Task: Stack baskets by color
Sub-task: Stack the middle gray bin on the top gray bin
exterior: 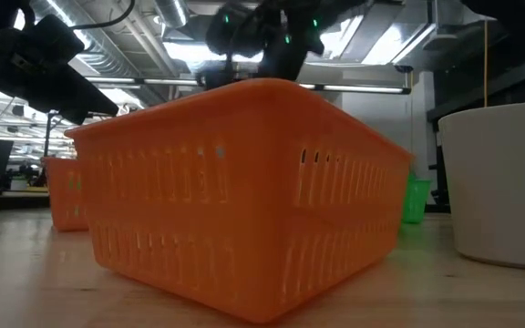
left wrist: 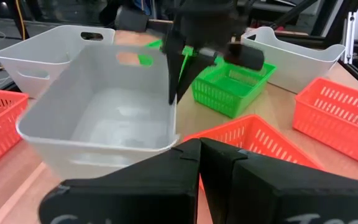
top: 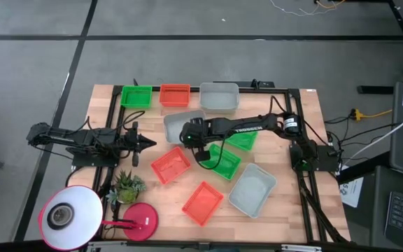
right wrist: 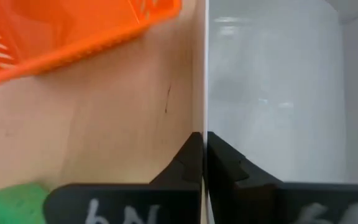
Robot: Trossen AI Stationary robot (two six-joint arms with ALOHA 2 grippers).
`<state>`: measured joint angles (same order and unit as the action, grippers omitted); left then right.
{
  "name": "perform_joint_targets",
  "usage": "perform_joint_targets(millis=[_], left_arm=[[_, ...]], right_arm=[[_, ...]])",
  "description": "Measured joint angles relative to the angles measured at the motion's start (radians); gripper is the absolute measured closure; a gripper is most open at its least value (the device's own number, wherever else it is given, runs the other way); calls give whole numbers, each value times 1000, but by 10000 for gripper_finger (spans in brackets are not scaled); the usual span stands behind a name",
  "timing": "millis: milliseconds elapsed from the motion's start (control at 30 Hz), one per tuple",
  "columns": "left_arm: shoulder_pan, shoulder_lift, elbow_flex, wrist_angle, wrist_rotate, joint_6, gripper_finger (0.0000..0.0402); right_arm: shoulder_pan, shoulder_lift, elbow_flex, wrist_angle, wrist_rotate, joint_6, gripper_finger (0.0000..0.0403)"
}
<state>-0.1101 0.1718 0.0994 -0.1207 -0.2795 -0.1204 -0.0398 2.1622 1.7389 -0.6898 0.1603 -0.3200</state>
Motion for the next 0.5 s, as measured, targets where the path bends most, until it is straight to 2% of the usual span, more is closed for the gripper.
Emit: perform_joint_targets(millis=[133,267,400,500], left_arm=[[0,0,0,0,0,0,401],[0,0,0,-1,0,0,401],[0,0,0,0,0,37,401],[0,0,0,1,0,44,401]], right_arm=[[8,-15,112,-96,3,-28,401],[-13,-48,237,-273,25,-82,401],[-94,-129,355,-475,25,-95,401],[-179,-206,393,-581,25,-55,402]])
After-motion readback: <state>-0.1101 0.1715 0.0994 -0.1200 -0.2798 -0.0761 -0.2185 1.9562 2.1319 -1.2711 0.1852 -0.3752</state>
